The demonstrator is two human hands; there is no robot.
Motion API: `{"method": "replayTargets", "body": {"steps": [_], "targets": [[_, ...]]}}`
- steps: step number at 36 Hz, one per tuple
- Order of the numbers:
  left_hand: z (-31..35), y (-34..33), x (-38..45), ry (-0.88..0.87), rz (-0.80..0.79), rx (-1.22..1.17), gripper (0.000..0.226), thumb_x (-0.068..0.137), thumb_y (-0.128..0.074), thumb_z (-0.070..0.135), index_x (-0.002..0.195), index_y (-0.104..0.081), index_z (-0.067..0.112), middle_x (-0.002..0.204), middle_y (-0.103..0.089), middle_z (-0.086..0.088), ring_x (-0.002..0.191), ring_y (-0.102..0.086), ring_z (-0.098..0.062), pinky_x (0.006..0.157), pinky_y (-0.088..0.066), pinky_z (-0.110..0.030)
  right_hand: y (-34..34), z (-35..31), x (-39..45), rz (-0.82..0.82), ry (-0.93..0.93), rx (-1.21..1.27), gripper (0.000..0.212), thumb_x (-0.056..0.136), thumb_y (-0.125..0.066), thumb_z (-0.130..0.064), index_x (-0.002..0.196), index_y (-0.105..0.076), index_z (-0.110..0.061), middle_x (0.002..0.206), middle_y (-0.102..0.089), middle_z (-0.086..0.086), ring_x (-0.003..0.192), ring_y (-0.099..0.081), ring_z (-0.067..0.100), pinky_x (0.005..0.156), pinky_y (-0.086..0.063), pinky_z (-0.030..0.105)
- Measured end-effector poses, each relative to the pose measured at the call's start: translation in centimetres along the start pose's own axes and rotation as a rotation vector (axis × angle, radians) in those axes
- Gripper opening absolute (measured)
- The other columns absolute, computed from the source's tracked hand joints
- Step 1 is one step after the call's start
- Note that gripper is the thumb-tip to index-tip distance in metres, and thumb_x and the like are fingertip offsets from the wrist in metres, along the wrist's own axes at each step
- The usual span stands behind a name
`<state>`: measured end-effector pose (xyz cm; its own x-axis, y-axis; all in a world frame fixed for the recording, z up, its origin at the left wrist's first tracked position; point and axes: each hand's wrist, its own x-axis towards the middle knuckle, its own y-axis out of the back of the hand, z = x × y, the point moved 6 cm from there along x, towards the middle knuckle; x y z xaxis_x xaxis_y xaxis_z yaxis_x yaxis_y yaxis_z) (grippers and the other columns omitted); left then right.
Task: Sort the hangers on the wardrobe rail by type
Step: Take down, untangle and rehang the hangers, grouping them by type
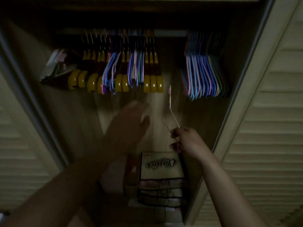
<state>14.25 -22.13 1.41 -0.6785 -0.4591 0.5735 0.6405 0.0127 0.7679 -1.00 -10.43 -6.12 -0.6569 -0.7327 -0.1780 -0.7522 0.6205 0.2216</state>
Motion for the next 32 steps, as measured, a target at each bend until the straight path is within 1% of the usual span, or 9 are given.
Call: {"method": "replayTargets", "body": {"steps": [4,6,8,11,15,21,26,29,32], "targets": [[-0.7,9.0,7.3,-0.071,0.281,0.241,0.057,0.092,-0.058,0.025,0.145,-0.043,0.011,0.142,-0.044,-0.014,0.129,-0.044,-0.029,0.106,-0.041,-0.043,2.4,-4.1,0.8,0.113,0.15,-0.158,0.029,0.103,-0.041,-0.023,0.089,-0.064,-0.012,0.093,-0.065,0.011,0.067,-0.071,0.024,0.069,-0.058,0.047],[-0.7,12.7,11.0,-0.1,0.369,0.37,0.071,0.086,-0.062,0.026,0.149,-0.035,0.008,0.15,-0.034,-0.021,0.139,-0.033,-0.037,0.115,-0.033,-0.05,3.4,-7.0,1.4,0.164,0.211,-0.217,0.029,0.103,-0.041,-0.025,0.089,-0.064,-0.014,0.093,-0.065,0.01,0.071,-0.071,0.024,0.07,-0.06,0.047],[-1.2,15.1,14.5,-0.073,0.376,0.462,0.084,0.083,-0.063,0.028,0.155,-0.024,0.01,0.158,-0.02,-0.025,0.147,-0.017,-0.043,0.12,-0.021,-0.055,3.9,-9.7,1.9,0.208,0.278,-0.275,0.029,0.104,-0.04,-0.027,0.09,-0.063,-0.017,0.092,-0.066,0.01,0.074,-0.071,0.024,0.072,-0.06,0.045],[-2.5,16.8,18.7,0.001,0.299,0.593,0.095,0.084,-0.062,0.034,0.159,-0.004,0.024,0.165,-0.003,-0.02,0.151,0.001,-0.043,0.121,-0.008,-0.056,3.9,-12.7,3.1,0.26,0.366,-0.378,0.027,0.105,-0.039,-0.028,0.093,-0.062,-0.02,0.089,-0.066,0.006,0.079,-0.067,0.02,0.078,-0.058,0.046],[-4.8,17.2,22.0,0.1,0.157,0.634,0.1,0.086,-0.061,0.042,0.157,0.008,0.034,0.167,0.007,-0.013,0.152,0.008,-0.041,0.121,-0.002,-0.057,3.9,-15.6,5.6,0.353,0.444,-0.432,0.026,0.105,-0.038,-0.024,0.094,-0.06,-0.016,0.087,-0.063,0.004,0.078,-0.062,0.016,0.071,-0.054,0.034],[-5.7,16.4,22.6,0.158,0.115,0.633,0.097,0.087,-0.06,0.041,0.157,0.006,0.034,0.166,0.015,-0.01,0.151,0.013,-0.039,0.121,0.006,-0.058,4.1,-18.3,11.0,0.389,0.478,-0.66,0.018,0.103,-0.043,-0.014,0.092,-0.057,-0.011,0.083,-0.053,-0.002,0.083,-0.059,0.017,0.057,-0.034,0.014],[-6.2,16.6,23.0,0.179,0.04,0.623,0.1,0.088,-0.061,0.049,0.155,0.012,0.037,0.165,0.022,-0.009,0.151,0.019,-0.037,0.121,0.009,-0.057,3.8,-19.7,13.4,0.408,0.473,-0.803,0.02,0.103,-0.042,-0.015,0.085,-0.052,-0.014,0.083,-0.053,0.003,0.068,-0.046,0.012,0.049,-0.026,0.017],[-6.4,16.6,23.1,0.174,0.035,0.611,0.101,0.087,-0.062,0.048,0.155,0.013,0.038,0.164,0.024,-0.008,0.15,0.021,-0.036,0.12,0.011,-0.056,3.8,-19.1,14.2,0.399,0.413,-0.892,0.021,0.103,-0.045,-0.02,0.086,-0.055,-0.014,0.083,-0.057,0.001,0.066,-0.051,0.009,0.051,-0.034,0.018],[-6.4,16.5,23.1,0.179,0.037,0.617,0.103,0.086,-0.062,0.05,0.155,0.015,0.038,0.163,0.026,-0.009,0.15,0.023,-0.037,0.12,0.012,-0.056,4.3,-18.6,13.7,0.516,0.39,-1.081,0.016,0.1,-0.047,-0.019,0.105,-0.06,-0.012,0.095,-0.067,0.004,0.082,-0.065,0.018,0.064,-0.049,0.026]]}}
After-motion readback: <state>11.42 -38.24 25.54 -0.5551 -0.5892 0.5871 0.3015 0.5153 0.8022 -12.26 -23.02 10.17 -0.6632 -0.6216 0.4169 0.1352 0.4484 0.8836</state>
